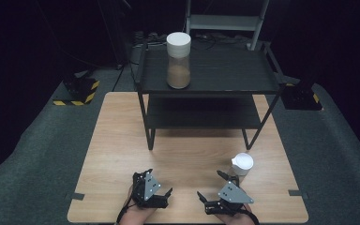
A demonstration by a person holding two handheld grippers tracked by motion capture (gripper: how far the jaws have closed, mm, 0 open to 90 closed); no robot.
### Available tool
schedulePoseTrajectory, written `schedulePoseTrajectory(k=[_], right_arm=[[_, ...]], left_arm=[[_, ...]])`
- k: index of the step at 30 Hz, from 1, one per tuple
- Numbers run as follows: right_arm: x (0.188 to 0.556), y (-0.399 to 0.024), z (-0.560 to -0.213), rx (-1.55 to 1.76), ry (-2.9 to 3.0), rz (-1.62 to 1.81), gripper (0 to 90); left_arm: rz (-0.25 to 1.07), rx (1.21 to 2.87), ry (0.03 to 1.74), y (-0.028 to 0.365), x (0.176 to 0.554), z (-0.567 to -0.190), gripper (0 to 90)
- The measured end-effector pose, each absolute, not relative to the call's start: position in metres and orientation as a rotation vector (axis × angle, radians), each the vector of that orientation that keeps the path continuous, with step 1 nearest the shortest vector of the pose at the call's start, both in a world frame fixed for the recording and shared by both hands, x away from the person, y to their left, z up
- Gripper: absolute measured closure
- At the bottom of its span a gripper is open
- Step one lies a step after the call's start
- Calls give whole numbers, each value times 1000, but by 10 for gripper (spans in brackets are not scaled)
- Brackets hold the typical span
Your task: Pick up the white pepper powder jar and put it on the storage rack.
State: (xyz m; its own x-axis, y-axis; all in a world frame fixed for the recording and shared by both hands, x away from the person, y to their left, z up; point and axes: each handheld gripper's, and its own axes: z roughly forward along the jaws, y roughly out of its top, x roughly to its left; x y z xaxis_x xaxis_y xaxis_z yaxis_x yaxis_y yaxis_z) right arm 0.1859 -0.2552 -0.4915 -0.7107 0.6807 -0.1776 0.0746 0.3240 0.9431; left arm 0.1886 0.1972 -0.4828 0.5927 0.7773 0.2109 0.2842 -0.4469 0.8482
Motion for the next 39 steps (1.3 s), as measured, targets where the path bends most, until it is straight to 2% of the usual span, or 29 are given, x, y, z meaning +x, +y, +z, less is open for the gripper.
schedulePoseTrajectory(k=[24, 39], right_arm=[[165, -282, -464, 705, 1815, 1425, 0], [165, -292, -468, 822, 1715, 1304, 0]], left_arm=[[763, 2014, 831, 197, 189, -482, 7], [764, 2019, 823, 197, 189, -482, 7]])
